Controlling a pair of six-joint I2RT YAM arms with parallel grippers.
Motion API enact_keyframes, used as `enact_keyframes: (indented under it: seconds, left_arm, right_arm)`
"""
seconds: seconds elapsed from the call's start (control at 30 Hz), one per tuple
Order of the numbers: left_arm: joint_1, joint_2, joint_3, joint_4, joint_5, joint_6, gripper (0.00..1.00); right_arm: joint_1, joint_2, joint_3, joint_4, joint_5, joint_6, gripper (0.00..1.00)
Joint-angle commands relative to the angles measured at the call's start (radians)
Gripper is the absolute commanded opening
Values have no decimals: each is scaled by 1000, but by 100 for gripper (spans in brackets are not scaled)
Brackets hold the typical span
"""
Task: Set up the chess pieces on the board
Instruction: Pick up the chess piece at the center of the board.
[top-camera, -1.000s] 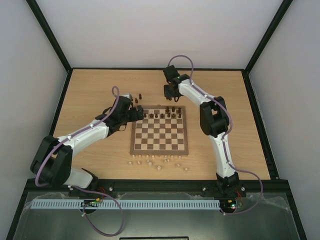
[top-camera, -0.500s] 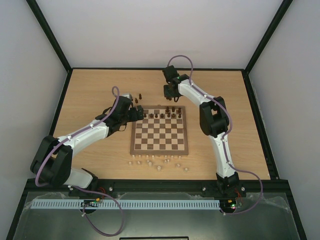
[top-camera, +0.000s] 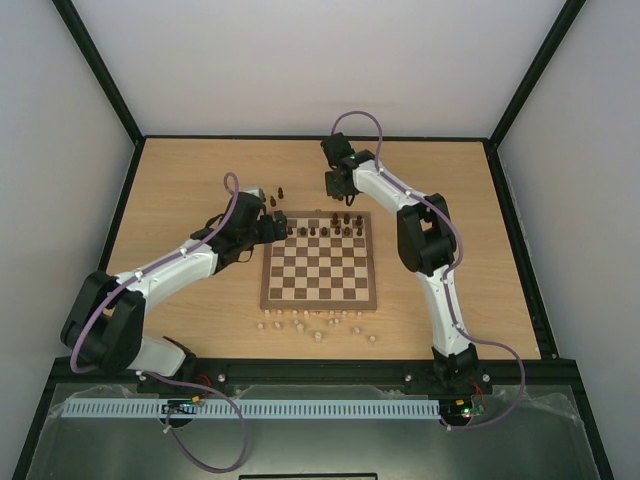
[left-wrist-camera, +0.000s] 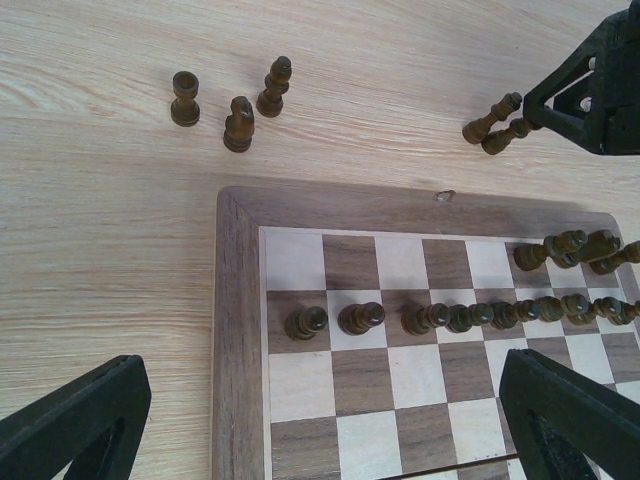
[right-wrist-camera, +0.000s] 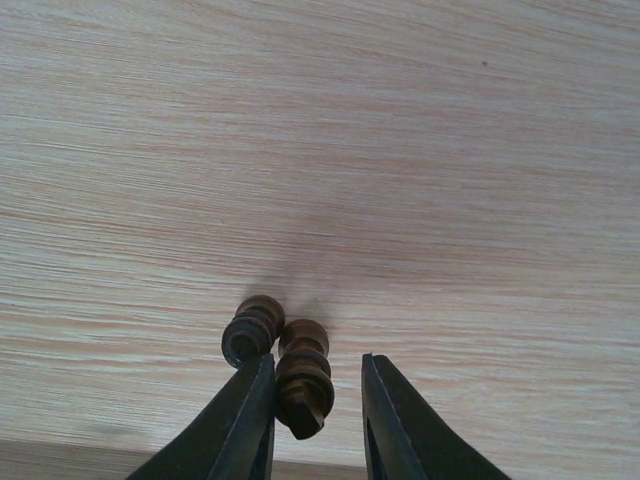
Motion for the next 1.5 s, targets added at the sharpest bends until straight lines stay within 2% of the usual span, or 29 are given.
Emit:
enact_keyframes:
  seconds: [0.0, 0.5, 1.03, 1.47]
  left_arm:
    - [5, 5, -14, 18, 1, -3, 99]
    - [5, 2, -16, 20, 4, -4, 99]
    - [5, 3, -15, 19, -2, -1, 99]
    - [6, 2, -15, 18, -2, -2, 99]
  right_arm:
    - [7, -44, -32, -79, 22, 5, 27]
    - [12, -103, -74, -51, 17, 7, 28]
    - [13, 3, 45, -85, 3, -3, 28]
    - [12, 40, 66, -102, 15, 0, 28]
